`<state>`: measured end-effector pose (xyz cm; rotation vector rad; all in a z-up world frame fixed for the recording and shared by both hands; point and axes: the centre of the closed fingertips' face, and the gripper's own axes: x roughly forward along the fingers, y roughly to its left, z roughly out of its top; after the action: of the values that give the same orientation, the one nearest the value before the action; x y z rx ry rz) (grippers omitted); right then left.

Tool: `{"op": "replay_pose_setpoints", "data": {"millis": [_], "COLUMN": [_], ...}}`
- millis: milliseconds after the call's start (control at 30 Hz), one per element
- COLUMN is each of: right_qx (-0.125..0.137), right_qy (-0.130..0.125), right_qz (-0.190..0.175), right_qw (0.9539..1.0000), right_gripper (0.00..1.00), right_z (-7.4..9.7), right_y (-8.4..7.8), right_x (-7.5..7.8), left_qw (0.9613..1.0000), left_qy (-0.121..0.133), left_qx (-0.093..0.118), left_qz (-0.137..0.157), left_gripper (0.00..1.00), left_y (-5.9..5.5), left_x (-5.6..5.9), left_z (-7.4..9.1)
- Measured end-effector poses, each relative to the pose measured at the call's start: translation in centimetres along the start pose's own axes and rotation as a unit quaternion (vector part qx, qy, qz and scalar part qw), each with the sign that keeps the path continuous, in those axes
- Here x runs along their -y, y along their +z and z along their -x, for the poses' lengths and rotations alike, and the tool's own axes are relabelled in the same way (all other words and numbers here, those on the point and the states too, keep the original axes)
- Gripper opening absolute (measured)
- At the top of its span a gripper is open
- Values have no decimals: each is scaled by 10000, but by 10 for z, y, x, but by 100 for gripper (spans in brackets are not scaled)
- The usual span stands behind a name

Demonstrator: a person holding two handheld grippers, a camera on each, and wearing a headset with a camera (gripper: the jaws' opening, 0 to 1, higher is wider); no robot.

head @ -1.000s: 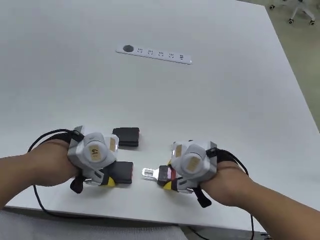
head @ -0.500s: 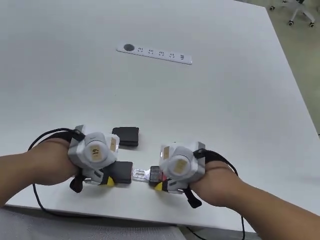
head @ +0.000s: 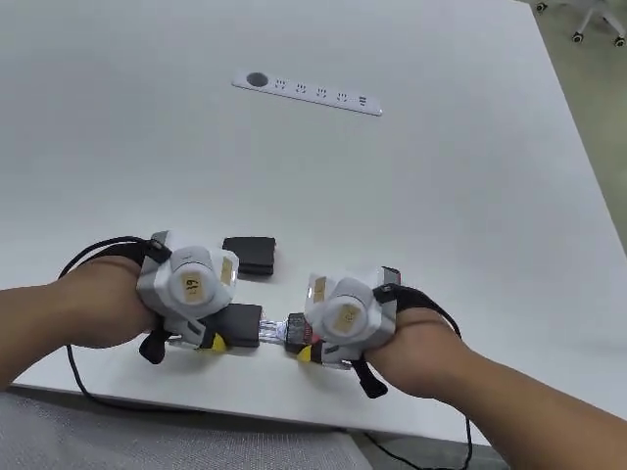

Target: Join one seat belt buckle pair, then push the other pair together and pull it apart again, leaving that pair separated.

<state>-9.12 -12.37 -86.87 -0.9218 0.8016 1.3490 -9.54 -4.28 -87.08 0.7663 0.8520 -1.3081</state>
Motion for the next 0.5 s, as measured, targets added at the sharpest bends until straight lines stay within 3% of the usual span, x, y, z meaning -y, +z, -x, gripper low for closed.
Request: {"op": "replay_pose_setpoints", "data": {"millis": [500], "right_qx": [172], "right_qy": [18], "right_qz": [-142], "right_qw": [9997], "right_gripper": [31], "right_z": [-4], "right_y": [7], "right_x": [-1], "left_qw": [10000], "left_qy": [-57], "left_qx": [42], "left_qz": [-21], "left_gripper": [33], "left_y": [-1], "left_x": [-1], "left_z": [0]}}
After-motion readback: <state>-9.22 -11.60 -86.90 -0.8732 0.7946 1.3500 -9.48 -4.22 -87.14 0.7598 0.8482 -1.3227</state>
